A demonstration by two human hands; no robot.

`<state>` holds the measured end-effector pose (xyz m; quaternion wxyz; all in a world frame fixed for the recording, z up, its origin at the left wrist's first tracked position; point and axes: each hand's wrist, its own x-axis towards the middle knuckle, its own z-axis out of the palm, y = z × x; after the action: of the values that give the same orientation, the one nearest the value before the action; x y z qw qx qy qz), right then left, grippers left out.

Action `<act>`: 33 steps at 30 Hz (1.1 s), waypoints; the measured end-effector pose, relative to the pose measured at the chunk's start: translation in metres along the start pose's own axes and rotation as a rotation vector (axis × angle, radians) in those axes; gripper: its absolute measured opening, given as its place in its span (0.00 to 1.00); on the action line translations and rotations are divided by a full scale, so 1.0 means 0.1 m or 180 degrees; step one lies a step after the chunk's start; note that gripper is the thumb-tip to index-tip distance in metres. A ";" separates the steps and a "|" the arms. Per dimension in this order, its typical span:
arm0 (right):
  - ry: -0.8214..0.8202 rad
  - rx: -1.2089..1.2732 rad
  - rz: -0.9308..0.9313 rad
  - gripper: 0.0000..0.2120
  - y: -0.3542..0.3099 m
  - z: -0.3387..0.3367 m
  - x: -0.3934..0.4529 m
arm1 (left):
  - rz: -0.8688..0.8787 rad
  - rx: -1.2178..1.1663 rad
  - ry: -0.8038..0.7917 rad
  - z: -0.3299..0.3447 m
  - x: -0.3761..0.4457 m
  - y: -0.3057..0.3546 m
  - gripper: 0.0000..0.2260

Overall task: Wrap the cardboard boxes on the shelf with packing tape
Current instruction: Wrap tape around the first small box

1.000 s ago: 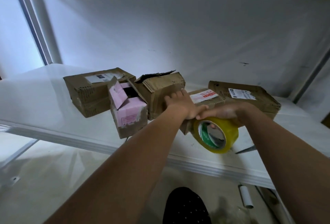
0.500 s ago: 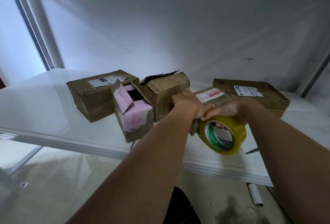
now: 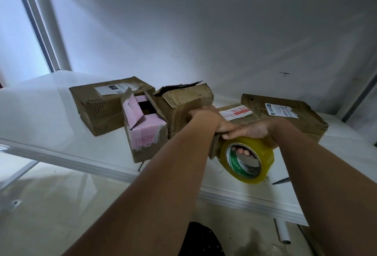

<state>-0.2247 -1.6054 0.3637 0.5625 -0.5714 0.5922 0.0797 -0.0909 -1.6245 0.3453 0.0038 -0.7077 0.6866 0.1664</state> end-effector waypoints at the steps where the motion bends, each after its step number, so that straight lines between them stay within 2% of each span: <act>1: -0.0089 -0.0005 -0.0019 0.21 0.01 -0.02 0.01 | 0.0007 -0.0043 -0.0040 -0.01 0.00 -0.01 0.49; 5: -0.0219 0.0152 -0.0141 0.21 0.05 -0.06 0.02 | 0.0085 -0.0129 -0.0077 -0.03 0.02 -0.04 0.49; 8: -0.0367 0.0406 -0.0213 0.20 0.11 -0.07 0.00 | 0.0263 -0.0178 0.0109 0.01 0.04 -0.06 0.46; 12: -0.0378 0.0754 -0.0461 0.42 0.18 -0.05 -0.02 | 0.0452 -0.0752 0.0086 -0.05 0.07 -0.22 0.39; 14: -0.0297 0.0719 -0.0693 0.44 0.14 -0.10 -0.06 | 0.0285 -0.1431 -0.0168 -0.10 0.08 -0.37 0.39; 17: -0.0011 0.0621 -0.1099 0.39 -0.03 -0.29 -0.23 | -0.0032 -0.2453 -0.0570 -0.13 0.10 -0.53 0.37; 21: 0.0107 0.0731 -0.1599 0.25 -0.24 -0.51 -0.43 | -0.0429 -0.3563 -0.1343 -0.02 0.10 -0.61 0.35; 23: 0.0079 0.0657 -0.1572 0.17 -0.25 -0.45 -0.41 | -0.0556 -0.3294 -0.1639 0.12 0.10 -0.58 0.32; 26: 0.0313 0.0621 -0.1386 0.15 -0.19 -0.28 -0.27 | -0.0510 -0.2264 -0.1211 0.25 0.12 -0.51 0.23; 29: 0.0504 0.0599 -0.1354 0.17 -0.23 -0.22 -0.23 | -0.0454 -0.2363 -0.1068 0.20 0.13 -0.52 0.18; 33: 0.0262 0.0513 -0.1235 0.22 -0.30 -0.19 -0.27 | -0.0548 -0.2789 -0.0971 0.27 0.05 -0.50 0.14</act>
<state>-0.2203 -1.6134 0.4078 0.5866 -0.6306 0.4980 -0.1011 -0.0481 -1.6205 0.3069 -0.1805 -0.6645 0.4822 0.5417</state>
